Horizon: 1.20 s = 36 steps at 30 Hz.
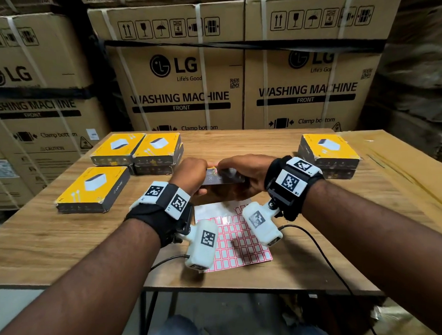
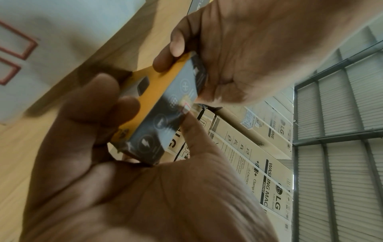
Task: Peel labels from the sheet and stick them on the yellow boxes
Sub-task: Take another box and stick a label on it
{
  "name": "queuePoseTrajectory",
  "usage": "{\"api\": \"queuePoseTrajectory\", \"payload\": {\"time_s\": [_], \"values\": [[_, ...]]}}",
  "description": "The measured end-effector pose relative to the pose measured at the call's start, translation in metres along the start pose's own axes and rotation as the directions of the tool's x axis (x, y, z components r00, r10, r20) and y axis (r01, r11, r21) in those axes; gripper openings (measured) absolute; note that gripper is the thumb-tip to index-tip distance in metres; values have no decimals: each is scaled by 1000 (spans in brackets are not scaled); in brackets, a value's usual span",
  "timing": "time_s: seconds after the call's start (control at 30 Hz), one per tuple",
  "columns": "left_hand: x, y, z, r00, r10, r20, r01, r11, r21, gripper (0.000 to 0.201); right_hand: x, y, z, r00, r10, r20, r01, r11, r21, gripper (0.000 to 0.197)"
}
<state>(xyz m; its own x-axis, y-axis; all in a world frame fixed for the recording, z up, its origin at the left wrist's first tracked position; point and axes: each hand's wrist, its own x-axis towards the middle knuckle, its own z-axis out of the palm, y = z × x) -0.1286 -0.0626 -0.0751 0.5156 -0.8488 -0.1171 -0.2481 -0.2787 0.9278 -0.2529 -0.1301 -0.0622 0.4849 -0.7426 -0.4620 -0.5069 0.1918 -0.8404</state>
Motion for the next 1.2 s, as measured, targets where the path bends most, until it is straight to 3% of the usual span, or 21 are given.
{"api": "queuePoseTrajectory", "payload": {"time_s": [0.1, 0.17, 0.23, 0.33, 0.47, 0.57, 0.73, 0.83, 0.93, 1.03, 1.2], "values": [[-4, 2, 2, 999, -12, 30, 12, 1000, 2, 25, 0, 0, -2, 999, 4, -38, -3, 1000, 9, 21], [-3, -1, 2, 997, 30, 68, -32, 999, 27, 19, 1, 2, -4, 997, -7, -76, 8, 1000, 2, 16], [-2, -6, 2, 990, 104, 98, -111, 992, 64, 25, 1, 4, -6, 997, -4, -78, 6, 1000, 24, 18], [-2, -11, 0, 978, 205, 43, -209, 970, 128, 30, -1, 5, -9, 1000, 8, -6, -8, 998, 70, 30], [-5, -10, -5, 948, 318, 23, -314, 919, 240, 26, -5, 6, -21, 996, -75, 55, 76, 997, -25, 68], [-6, -8, -9, 955, 280, 98, -295, 929, 223, 22, -10, 13, -26, 981, -185, 63, 195, 943, -268, 75], [-6, -2, -6, 976, 175, 130, -186, 979, 81, 35, -4, 18, -25, 975, -223, -18, 195, 887, -419, 68], [-3, -2, -3, 983, 159, 91, -170, 976, 135, 41, -5, 16, -24, 979, -202, 29, 194, 877, -439, 63], [0, -3, 0, 986, 163, 32, -166, 962, 219, 28, -6, 15, -25, 981, -186, 60, 193, 879, -437, 61], [4, 0, 0, 994, 87, 70, -95, 988, 123, 11, -5, 15, -27, 982, -175, 70, 188, 886, -423, 65], [1, 3, -1, 992, -16, 121, 17, 1000, -5, 29, -1, 19, -25, 985, -167, 35, 168, 916, -363, 70]]}}
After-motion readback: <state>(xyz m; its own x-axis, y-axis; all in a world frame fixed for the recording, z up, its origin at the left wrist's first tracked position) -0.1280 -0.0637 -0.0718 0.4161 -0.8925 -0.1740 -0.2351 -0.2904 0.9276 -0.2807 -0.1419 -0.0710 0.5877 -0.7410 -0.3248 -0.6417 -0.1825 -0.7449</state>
